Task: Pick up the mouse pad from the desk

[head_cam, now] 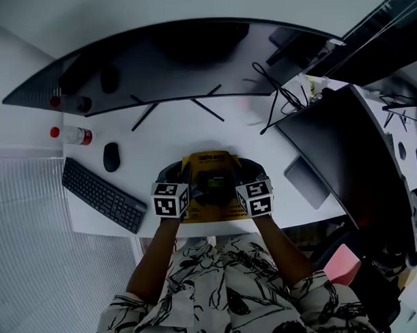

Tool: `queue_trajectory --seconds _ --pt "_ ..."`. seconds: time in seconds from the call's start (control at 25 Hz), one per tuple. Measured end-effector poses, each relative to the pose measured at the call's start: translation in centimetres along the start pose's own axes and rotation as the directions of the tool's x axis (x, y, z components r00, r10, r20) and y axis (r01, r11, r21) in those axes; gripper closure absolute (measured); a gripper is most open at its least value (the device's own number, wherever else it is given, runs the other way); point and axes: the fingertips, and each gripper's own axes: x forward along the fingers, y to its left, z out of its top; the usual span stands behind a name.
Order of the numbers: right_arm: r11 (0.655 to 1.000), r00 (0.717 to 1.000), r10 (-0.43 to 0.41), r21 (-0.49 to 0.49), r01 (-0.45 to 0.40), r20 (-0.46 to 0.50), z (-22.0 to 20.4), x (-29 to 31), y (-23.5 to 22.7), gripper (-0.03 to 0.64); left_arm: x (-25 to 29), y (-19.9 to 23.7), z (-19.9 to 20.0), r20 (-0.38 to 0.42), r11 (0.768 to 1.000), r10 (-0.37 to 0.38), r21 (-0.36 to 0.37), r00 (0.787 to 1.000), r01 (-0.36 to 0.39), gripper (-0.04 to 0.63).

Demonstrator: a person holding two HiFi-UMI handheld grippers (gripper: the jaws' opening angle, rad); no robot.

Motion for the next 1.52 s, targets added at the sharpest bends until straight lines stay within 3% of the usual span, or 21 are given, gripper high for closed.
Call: queue_trajectory --seconds 0.4,1.04,1.52 --pt "0.999 0.996 -0.028 0.047 0.024 0.084 2.5 -2.6 -0.3 0.545 -2.6 -1.2 2.8 0.077 0.998 -0.053 0.034 0.996 0.051 0.506" --pt "0.996 0.971 -0.085 0.018 0.083 0.224 7.9 -6.4 0.7 0.545 -6.8 -1.3 7.4 0.196 0.993 -0.051 0.116 0.979 0.029 0.502" --pt "0.994 0.941 -0.106 0.002 0.111 0.323 12.1 -9.0 1.5 0.545 -10.0 -1.6 11.8 0.316 0.989 -0.077 0.147 0.946 0.032 0.514"
